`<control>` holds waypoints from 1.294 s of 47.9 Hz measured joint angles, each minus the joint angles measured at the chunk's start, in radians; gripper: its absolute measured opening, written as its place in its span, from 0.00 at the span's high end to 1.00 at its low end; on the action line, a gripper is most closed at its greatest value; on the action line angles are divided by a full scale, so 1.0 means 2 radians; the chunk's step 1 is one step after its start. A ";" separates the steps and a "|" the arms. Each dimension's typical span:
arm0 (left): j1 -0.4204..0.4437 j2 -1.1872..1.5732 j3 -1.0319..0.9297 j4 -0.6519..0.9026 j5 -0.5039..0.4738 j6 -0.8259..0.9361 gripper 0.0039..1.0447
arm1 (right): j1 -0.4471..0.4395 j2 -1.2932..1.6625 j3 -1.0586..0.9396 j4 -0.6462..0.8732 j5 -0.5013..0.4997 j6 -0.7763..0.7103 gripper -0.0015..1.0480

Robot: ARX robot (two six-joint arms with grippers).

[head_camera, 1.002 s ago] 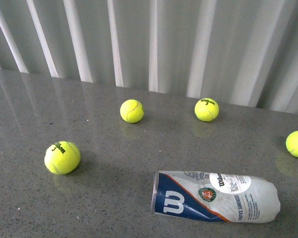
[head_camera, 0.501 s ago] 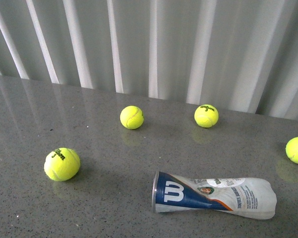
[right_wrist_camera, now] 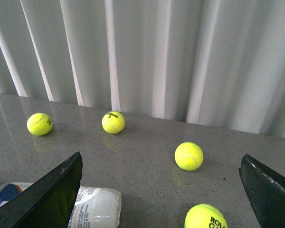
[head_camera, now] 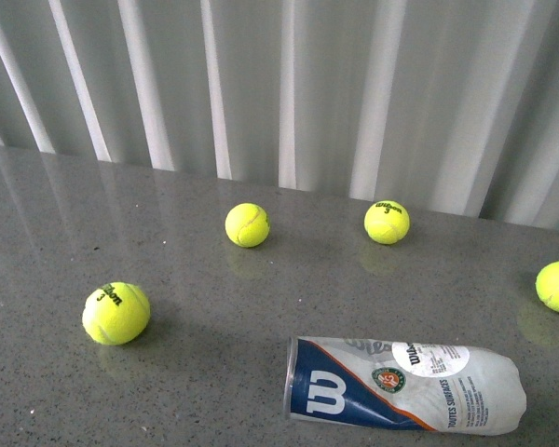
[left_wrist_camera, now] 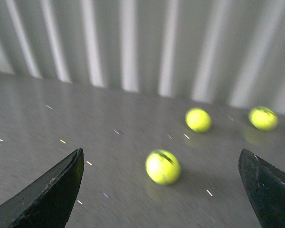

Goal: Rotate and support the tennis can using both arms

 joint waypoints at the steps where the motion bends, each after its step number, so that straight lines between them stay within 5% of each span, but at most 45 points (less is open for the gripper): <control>1: 0.012 0.011 0.011 -0.028 0.038 0.000 0.06 | 0.000 0.000 0.000 0.000 0.000 0.000 0.07; 6: 0.080 0.093 0.071 -0.130 0.185 -0.002 0.06 | 0.000 0.000 0.000 0.000 -0.003 0.000 0.07; 10: 0.113 0.147 0.133 -0.126 0.251 -0.013 0.06 | 0.000 0.000 0.000 0.000 -0.001 0.000 0.07; 22: 0.008 0.357 0.269 -0.022 0.182 -0.023 0.06 | 0.000 0.000 0.000 0.000 -0.001 0.000 0.07; 32: -0.081 0.620 0.369 -0.041 0.206 -0.054 0.06 | 0.000 0.000 0.000 0.000 -0.001 0.000 0.07; 62: -0.207 0.906 0.411 0.097 0.210 -0.181 0.06 | 0.000 0.000 0.000 0.000 -0.001 0.000 0.07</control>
